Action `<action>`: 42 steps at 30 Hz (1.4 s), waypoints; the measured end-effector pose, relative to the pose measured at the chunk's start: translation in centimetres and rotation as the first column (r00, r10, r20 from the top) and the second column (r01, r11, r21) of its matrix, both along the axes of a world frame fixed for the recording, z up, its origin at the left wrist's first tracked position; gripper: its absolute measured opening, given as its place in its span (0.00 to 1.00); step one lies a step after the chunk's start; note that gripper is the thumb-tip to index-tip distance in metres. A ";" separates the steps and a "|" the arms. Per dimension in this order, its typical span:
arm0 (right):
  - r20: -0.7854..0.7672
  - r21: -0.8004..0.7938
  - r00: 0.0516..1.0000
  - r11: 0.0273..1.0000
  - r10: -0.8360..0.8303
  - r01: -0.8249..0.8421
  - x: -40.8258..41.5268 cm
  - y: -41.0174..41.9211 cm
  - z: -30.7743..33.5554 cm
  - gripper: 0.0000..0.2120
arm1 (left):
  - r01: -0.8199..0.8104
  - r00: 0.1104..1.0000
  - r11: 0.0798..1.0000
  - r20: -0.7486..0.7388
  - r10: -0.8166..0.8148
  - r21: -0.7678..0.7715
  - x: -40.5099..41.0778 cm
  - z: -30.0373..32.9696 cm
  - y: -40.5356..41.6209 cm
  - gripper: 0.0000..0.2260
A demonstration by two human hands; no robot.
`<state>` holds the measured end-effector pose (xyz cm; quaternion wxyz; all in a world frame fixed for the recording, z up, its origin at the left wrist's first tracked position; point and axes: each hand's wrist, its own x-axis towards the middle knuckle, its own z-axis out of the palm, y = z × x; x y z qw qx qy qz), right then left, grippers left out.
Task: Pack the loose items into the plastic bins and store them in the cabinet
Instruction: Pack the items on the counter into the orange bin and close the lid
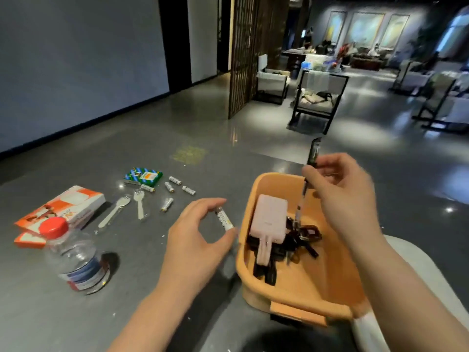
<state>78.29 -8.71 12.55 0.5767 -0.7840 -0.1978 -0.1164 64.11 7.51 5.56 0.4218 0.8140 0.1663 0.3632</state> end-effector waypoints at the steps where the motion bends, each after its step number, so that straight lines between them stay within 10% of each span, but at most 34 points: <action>1: -0.030 -0.001 0.998 0.998 -0.060 0.060 0.4 -2.4 -0.3 0.07 | 0.053 0.999 0.999 -0.013 -0.053 0.000 1.1 0.2 -1.4 0.22; 12: -0.124 -0.229 0.964 0.952 -0.236 0.204 2.4 -10.7 -5.5 0.09 | 0.497 0.778 0.845 -0.533 -0.332 0.199 13.6 1.4 -7.7 0.23; 20: -0.157 -0.305 0.977 0.948 -0.145 0.092 3.3 -9.7 -7.7 0.14 | 0.814 0.345 0.563 -0.897 -0.275 0.140 19.8 -1.7 -10.1 0.21; 29: -0.142 -0.553 0.979 0.832 -0.144 0.042 5.7 -8.8 -7.3 0.22 | 0.766 0.592 0.415 -0.791 -0.156 0.491 20.0 -3.5 -9.4 0.22; 36: -0.043 -0.853 0.997 0.522 -0.061 -0.005 6.5 -4.9 -7.3 0.17 | 0.235 0.934 0.916 -0.337 -0.120 0.326 14.0 0.1 -5.4 0.12; 42: -0.160 -0.946 0.985 0.294 -0.060 -0.136 7.2 -2.7 -8.0 0.08 | -0.060 0.973 0.981 -0.208 0.098 0.182 3.6 -1.5 -1.7 0.11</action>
